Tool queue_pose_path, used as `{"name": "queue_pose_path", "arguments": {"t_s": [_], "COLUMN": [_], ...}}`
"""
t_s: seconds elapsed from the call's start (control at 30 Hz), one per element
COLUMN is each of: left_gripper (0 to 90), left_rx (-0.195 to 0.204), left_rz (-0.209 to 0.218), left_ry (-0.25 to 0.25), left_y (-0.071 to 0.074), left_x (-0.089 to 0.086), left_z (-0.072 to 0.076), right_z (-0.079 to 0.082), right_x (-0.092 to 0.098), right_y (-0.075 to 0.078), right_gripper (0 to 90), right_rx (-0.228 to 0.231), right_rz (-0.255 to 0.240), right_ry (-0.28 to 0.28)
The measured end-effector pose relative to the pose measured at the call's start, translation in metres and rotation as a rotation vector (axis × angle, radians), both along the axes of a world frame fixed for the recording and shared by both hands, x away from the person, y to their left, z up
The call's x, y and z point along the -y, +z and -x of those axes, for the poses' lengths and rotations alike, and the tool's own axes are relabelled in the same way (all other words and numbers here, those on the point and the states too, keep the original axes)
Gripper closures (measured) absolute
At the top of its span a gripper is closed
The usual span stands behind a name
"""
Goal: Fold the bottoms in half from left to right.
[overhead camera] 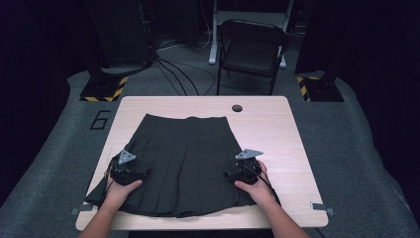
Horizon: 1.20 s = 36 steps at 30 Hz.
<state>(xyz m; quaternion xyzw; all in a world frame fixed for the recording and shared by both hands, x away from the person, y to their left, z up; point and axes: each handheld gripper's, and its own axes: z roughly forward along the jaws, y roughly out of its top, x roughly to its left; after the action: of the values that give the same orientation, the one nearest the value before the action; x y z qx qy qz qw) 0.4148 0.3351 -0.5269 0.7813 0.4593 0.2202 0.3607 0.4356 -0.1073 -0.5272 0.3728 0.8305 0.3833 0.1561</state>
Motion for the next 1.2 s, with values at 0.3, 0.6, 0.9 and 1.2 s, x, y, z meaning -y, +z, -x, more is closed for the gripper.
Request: {"name": "queue_pose_path", "arguments": {"t_s": [0.3, 0.6, 0.9, 1.2], "left_gripper": [23.1, 23.5, 27.6, 36.9], "left_rx": [0.0, -0.003, -0.015, -0.038], "left_rz": [0.002, 0.002, 0.011, 0.028], "left_ry": [0.001, 0.004, 0.037, 0.063], "left_y": [-0.0001, 0.0002, 0.0022, 0.0086], "left_x": [0.0, -0.0001, -0.0001, -0.007], "left_z": [0.0001, 0.0001, 0.0007, 0.0025], "right_z": [0.0012, 0.0017, 0.0013, 0.0015], "right_x": [-0.0014, -0.0017, -0.0015, -0.0015], "right_y": [-0.0001, -0.0002, -0.0002, -0.0001], "right_gripper": [14.8, 14.9, 15.0, 15.3], "right_rx": [0.006, 0.004, 0.007, 0.002], "right_rz": [0.016, 0.019, 0.02, 0.014], "right_ry": [0.018, 0.016, 0.019, 0.011]}}
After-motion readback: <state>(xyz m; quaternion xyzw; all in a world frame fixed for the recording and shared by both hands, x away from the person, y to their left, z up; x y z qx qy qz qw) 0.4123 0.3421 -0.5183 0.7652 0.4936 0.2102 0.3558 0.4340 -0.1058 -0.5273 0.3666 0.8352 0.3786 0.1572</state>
